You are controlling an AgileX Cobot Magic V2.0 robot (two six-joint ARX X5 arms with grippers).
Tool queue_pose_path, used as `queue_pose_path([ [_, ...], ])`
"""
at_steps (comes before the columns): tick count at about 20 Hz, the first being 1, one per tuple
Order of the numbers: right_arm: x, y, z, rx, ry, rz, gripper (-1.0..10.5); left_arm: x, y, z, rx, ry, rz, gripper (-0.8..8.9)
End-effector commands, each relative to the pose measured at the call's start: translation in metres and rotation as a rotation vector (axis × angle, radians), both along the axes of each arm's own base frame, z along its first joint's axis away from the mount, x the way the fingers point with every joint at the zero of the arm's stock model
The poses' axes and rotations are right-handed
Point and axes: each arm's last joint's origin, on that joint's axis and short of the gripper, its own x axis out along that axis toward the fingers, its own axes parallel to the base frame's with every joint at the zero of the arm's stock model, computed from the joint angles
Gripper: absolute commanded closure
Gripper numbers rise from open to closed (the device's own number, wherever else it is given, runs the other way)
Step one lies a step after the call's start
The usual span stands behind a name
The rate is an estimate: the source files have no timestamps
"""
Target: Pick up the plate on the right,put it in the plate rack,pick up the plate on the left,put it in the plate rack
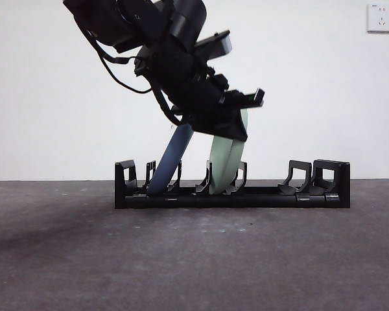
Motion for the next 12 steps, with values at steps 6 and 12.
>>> queue_pose_path([
  [6, -0.0010, -0.0001, -0.0028, -0.003, 0.029, 0.003, 6.3, 0.0030, 0.0017, -0.0104, 0.075, -0.004, 0.055, 8.19],
  [12, -0.0011, 0.0001, -0.0028, 0.001, 0.030, 0.008, 6.3, -0.0010, -0.0025, -0.0111, 0.074, 0.010, 0.026, 7.00],
])
